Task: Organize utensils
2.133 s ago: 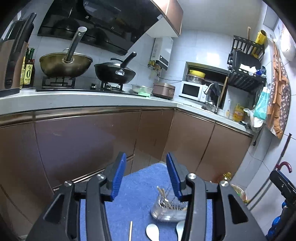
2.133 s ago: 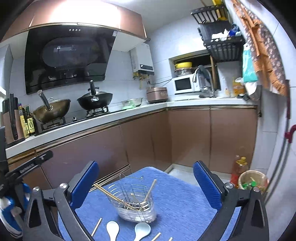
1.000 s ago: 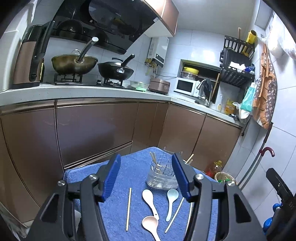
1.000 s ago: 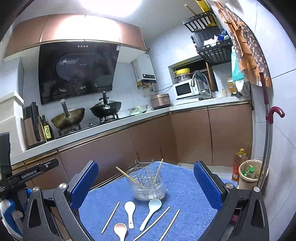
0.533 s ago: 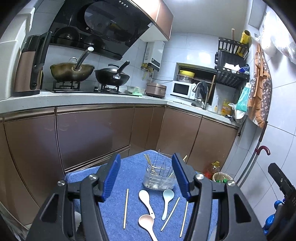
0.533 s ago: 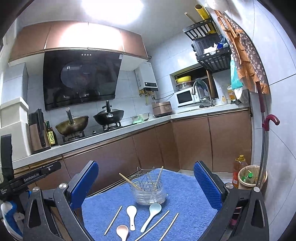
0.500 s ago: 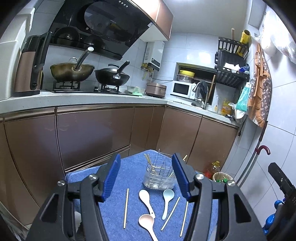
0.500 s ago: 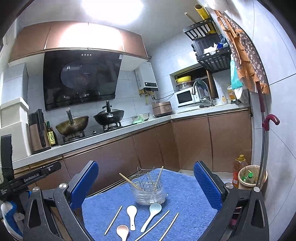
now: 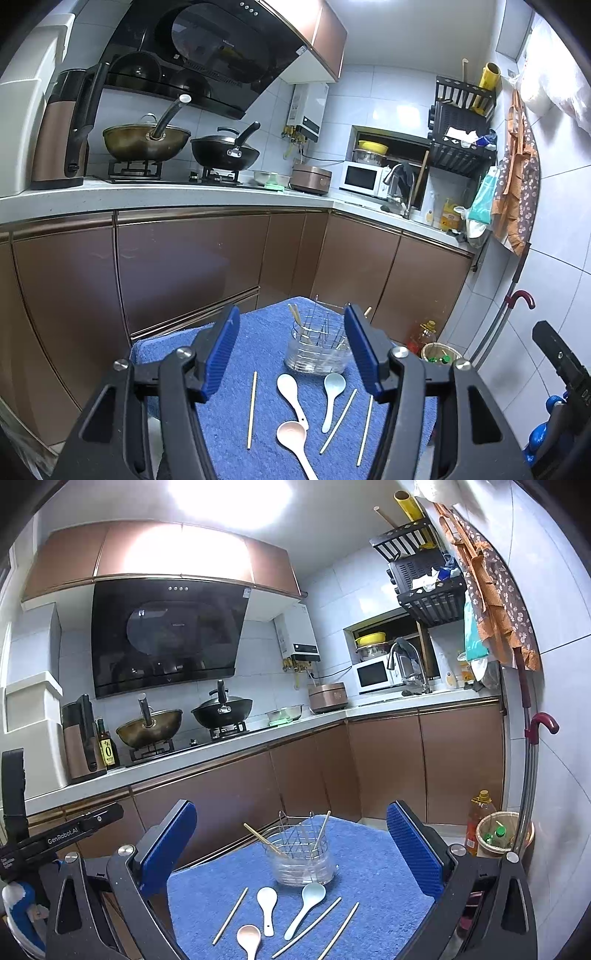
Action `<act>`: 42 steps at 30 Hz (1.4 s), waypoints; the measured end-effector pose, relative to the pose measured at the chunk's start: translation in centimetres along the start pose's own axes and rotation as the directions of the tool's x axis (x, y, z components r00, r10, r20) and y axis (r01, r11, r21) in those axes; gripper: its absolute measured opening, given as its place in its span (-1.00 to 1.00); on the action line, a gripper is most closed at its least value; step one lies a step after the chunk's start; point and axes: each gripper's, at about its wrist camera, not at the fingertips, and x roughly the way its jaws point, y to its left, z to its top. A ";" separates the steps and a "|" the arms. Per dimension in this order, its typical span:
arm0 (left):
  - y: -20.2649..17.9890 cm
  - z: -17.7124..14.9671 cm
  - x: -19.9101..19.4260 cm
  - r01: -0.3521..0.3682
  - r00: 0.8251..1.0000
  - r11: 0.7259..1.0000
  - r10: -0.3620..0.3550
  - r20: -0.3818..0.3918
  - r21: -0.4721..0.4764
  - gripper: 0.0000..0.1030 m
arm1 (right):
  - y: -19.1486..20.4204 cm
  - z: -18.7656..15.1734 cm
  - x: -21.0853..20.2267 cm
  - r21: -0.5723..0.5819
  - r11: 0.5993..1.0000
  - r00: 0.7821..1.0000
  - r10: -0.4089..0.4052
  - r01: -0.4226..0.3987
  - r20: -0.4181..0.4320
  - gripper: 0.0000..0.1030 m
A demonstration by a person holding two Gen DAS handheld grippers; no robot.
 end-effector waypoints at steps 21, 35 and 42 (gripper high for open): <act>0.6 -0.7 0.4 0.072 0.997 0.997 -0.073 -0.034 -0.041 0.11 | -0.6 -0.5 1.9 0.015 1.000 0.997 0.011 -0.010 -0.080 0.87; 1.0 -3.6 6.7 0.092 0.971 0.995 -0.100 -0.219 -0.045 0.11 | -3.5 -2.8 5.8 0.071 0.997 0.981 0.010 0.004 -0.195 0.74; 2.1 -6.4 11.5 0.147 0.915 0.986 -0.167 -0.367 -0.081 0.11 | -5.1 -4.8 8.9 0.114 0.993 0.958 0.006 0.028 -0.286 0.57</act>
